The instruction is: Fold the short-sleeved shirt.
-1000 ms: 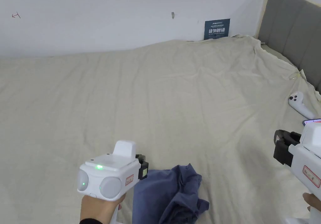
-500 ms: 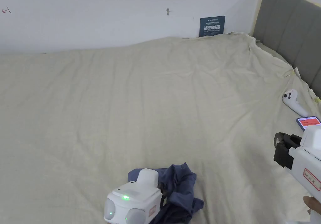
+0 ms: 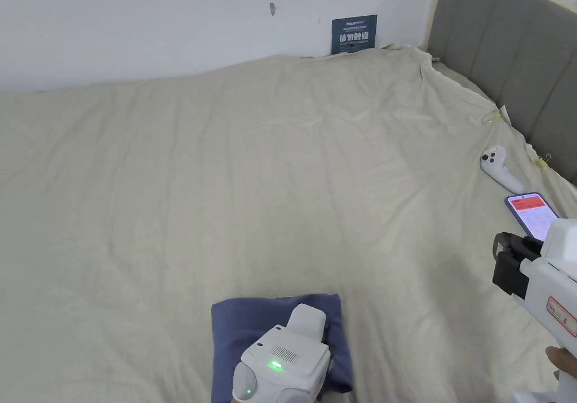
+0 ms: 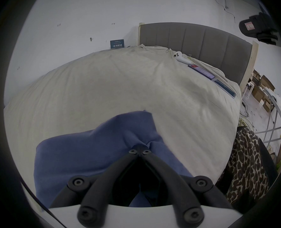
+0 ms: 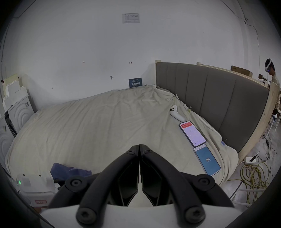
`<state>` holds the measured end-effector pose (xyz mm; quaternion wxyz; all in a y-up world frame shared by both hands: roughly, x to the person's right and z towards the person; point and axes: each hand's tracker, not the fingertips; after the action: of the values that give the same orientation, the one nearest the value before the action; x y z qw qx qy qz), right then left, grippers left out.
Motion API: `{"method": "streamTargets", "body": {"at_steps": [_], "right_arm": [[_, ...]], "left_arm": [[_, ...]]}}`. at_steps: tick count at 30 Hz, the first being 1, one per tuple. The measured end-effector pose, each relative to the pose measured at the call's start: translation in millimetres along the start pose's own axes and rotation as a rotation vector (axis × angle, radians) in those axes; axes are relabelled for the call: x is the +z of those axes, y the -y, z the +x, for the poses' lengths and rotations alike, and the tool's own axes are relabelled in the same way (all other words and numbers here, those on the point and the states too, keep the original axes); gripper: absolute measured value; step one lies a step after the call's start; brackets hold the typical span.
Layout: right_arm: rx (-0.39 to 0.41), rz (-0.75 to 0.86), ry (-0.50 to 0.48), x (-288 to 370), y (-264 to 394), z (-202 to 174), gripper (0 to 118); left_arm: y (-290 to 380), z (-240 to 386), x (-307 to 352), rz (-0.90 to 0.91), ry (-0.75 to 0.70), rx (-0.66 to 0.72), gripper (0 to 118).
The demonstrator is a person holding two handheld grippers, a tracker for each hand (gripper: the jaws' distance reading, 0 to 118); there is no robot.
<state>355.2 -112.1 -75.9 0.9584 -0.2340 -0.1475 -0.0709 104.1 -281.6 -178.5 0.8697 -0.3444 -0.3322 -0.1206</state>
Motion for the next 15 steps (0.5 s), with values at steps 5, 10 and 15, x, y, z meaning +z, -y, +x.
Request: {"method": "streamTargets", "body": {"at_steps": [5,10,15], "right_arm": [[-0.007,0.001,0.007,-0.7,0.0,1.7,0],[-0.005,0.002,0.002,-0.9,0.1,0.1,0],[-0.005,0.012,-0.005,2.7,-2.5,-4.3,0]], "left_arm": [[-1.7,7.0,-1.7,0.012,0.021,-0.008,0],[-0.9,12.0,-0.6,0.015,0.045,-0.028,0],[-6.5,15.5,7.8,0.035,0.051,-0.043,0]]}}
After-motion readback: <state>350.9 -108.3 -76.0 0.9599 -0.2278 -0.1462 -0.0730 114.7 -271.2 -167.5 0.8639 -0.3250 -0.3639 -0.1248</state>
